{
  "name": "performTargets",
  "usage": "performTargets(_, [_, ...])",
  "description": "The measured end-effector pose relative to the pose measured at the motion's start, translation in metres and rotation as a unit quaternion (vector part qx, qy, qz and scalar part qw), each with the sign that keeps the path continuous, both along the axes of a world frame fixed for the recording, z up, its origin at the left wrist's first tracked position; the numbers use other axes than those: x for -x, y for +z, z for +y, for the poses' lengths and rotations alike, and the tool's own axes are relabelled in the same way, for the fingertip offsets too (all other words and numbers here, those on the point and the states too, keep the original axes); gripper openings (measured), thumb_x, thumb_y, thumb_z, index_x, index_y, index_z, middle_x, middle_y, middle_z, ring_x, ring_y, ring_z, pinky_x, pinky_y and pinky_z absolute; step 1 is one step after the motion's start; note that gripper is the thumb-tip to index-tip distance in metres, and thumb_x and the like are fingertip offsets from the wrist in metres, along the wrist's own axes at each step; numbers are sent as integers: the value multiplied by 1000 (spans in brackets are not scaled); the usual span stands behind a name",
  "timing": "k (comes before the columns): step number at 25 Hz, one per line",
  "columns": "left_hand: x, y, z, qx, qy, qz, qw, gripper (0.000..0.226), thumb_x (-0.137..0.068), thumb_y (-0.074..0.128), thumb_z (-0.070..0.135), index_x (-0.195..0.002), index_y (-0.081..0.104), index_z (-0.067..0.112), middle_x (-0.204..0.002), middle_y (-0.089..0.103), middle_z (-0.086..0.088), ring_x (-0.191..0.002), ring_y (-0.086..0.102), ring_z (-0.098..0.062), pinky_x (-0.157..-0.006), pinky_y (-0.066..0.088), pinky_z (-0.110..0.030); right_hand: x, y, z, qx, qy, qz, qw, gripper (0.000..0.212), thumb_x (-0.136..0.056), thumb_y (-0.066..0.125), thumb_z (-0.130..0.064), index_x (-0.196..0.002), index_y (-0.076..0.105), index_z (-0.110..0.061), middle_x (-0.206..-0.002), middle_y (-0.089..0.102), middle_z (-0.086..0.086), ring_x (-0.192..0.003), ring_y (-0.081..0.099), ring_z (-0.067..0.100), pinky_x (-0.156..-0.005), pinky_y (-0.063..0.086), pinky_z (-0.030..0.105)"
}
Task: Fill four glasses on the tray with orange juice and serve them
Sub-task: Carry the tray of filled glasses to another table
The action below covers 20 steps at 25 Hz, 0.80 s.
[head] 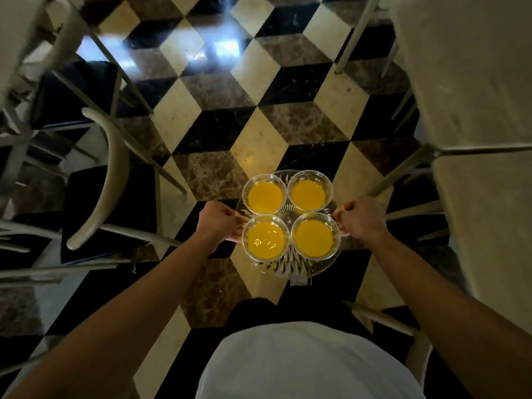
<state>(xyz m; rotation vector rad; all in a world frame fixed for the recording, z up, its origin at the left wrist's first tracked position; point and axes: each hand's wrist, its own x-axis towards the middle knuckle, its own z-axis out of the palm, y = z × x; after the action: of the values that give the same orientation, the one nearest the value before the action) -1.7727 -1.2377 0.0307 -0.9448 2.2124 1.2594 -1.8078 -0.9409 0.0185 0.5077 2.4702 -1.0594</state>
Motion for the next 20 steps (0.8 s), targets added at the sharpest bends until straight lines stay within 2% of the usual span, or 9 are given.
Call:
performTargets(4, [76, 4, 8, -3, 9, 11, 1000, 11, -97, 63, -10, -97, 72, -17, -67, 71, -17, -41, 69, -13, -40, 54, -21, 82, 8, 9, -10, 11, 5, 1000, 10, -94, 68, -10, -88, 76, -11, -67, 67, -2, -56, 64, 5, -40, 43, 12])
performTargets(6, [109, 4, 10, -1, 2, 18, 1000, 11, -96, 66, -9, -96, 71, -19, -69, 72, -19, -42, 70, -14, -41, 56, -23, 116, 10, 11, -15, 20, 7, 1000, 11, -94, 68, -11, -88, 77, -11, -69, 70, 0, -54, 63, 3, -37, 38, 10])
performTargets(9, [169, -3, 12, -2, -7, 22, 1000, 11, -95, 70, -5, -96, 71, -17, -76, 74, -23, -46, 72, -17, -43, 57, -24, 169, 7, 15, -23, 4, 9, 1000, 10, -93, 71, -11, -84, 77, -11, -70, 70, -1, -54, 64, 2, -37, 39, 11])
performTargets(12, [233, -10, 11, 3, -31, 18, 999, 10, -95, 72, -3, -94, 72, -13, -78, 75, -22, -50, 74, -18, -45, 60, -26, 219, 3, 17, -27, -10, 10, 1000, 10, -93, 70, -11, -87, 78, -10, -69, 69, -1, -56, 67, 7, -44, 51, 18])
performTargets(14, [272, -16, 9, 6, -47, 24, 999, 10, -95, 72, -1, -87, 73, -6, -77, 77, -21, -58, 78, -23, -58, 67, -37, 247, 1, 16, -37, -13, 16, 999, 10, -93, 70, -14, -89, 79, -11, -71, 72, 1, -63, 70, 12, -61, 61, 31])
performTargets(17, [337, -20, 7, -4, -63, 16, 998, 10, -94, 74, 0, -85, 74, -4, -77, 78, -21, -65, 80, -29, -70, 68, -48, 295, -6, 18, -35, -31, 17, 999, 13, -91, 70, -14, -82, 80, -10, -73, 74, 7, -71, 73, 23, -71, 64, 44])
performTargets(20, [395, -16, 11, -18, -79, 12, 997, 10, -94, 73, -3, -84, 71, -7, -75, 76, -17, -66, 80, -30, -67, 68, -49, 338, -9, 22, -41, -50, 13, 998, 18, -90, 71, -18, -75, 77, -10, -72, 74, 10, -74, 73, 29, -74, 62, 53])
